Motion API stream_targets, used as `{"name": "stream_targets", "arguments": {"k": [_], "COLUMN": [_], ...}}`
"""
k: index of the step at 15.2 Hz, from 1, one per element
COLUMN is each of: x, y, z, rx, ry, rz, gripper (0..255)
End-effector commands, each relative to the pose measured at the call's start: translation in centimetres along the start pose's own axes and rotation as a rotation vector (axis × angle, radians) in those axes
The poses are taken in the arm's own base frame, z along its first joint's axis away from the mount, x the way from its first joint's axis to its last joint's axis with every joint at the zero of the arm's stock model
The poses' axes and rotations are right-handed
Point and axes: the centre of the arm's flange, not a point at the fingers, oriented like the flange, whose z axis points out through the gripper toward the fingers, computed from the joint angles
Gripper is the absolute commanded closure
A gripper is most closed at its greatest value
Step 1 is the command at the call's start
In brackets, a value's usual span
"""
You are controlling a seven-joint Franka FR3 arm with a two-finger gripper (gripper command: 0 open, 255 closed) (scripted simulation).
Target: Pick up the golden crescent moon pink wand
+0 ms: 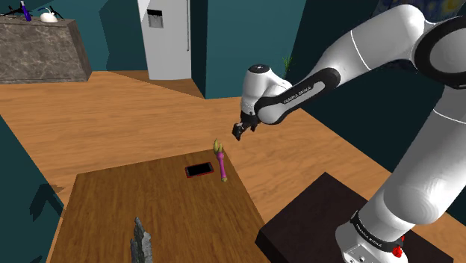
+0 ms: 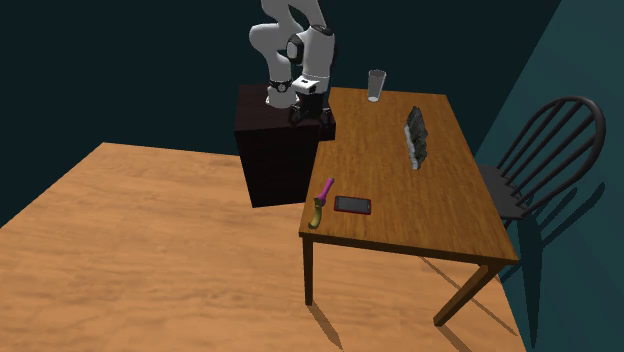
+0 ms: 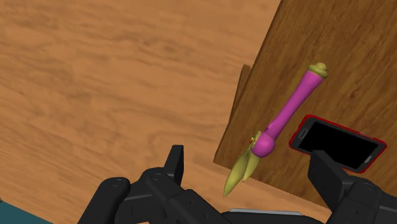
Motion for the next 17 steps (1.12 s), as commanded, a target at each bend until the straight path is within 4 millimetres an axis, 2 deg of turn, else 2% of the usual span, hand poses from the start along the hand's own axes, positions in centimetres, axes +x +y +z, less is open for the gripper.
{"name": "stream_targets", "arguments": {"k": [1, 15, 17], "x": [1.0, 9.3, 9.5], "y": [-1.1, -6.3, -6.5], "z": [2.3, 18.1, 19.1], "rx": [-0.006, -0.049, -0.051], "ry": [0.003, 0.024, 0.025], "rz": [-0.001, -0.002, -0.002], "gripper": [0, 0, 0]}}
